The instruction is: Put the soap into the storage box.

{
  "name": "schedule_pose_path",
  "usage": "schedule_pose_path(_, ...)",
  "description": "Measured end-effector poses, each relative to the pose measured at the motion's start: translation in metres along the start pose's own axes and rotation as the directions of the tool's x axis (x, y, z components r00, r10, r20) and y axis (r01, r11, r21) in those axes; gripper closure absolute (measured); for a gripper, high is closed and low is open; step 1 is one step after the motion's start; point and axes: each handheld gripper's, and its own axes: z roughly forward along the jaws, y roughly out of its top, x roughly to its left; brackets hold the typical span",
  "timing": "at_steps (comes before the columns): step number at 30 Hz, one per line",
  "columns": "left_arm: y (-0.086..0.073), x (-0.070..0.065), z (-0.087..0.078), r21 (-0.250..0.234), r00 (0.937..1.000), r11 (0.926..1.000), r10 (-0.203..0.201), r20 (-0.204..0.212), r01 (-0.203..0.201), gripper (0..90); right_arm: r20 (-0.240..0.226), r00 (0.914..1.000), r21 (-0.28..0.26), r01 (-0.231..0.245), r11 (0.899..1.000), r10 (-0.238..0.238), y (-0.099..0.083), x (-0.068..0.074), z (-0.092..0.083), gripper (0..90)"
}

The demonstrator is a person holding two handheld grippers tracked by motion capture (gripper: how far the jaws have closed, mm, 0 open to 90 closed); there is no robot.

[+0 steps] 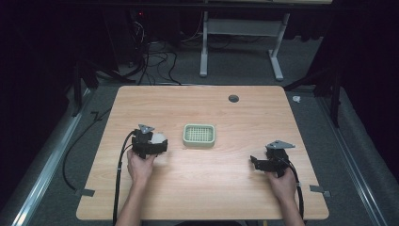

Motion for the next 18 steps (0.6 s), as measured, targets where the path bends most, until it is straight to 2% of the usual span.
schedule_pose_path(3, -0.003, 0.001, 0.009, 0.035, 1.0, 0.9994, -0.004, 0.003, 0.004, 15.3, 0.0, 1.0, 0.0, 0.0, 1.0, 0.0, 0.0, 0.0, 0.0, 20.0)
schedule_pose_path(9, -0.003, 0.001, 0.013, 0.025, 1.0, 0.9997, -0.004, 0.002, 0.004, 16.4, 0.0, 1.0, 0.0, 0.0, 1.0, 0.0, 0.0, 0.0, 0.0, 20.0)
schedule_pose_path(18, -0.005, 0.001, 0.018, 0.043, 1.0, 0.9991, 0.001, -0.002, -0.001, 22.4, 0.0, 1.0, 0.0, -0.001, 1.0, 0.001, 0.0, 0.0, 0.0, 20.0)
